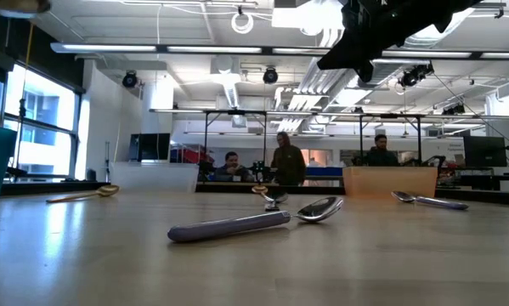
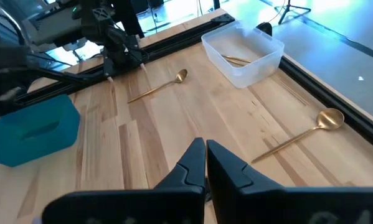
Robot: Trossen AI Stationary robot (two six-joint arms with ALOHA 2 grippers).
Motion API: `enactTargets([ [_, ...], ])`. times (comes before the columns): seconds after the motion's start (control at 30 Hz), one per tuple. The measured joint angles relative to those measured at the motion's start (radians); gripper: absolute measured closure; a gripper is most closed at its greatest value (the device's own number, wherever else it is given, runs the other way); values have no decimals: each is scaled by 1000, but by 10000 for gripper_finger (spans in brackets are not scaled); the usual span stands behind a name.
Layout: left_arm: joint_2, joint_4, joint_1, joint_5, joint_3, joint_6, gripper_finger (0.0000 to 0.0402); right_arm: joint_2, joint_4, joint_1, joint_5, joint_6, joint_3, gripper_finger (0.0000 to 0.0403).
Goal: Sort silverware by color (type)
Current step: Put the bottom right purple spoon into the blue bin
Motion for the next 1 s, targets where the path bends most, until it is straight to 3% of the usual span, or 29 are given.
enactTargets([
  [0.17,91,25,-53,-1,-45,-119,384,0,-5,0,10,19,0,403],
  [0.37,179,166,-109,15,-106,-258,384,0,-6,0,43,22,0,403],
  [0.53,236,192,-122,45,-105,-277,383,0,-1,0,49,26,0,403],
  [1.0,200,188,-123,74,-104,-240,295,0,-1,0,54,45,0,403],
])
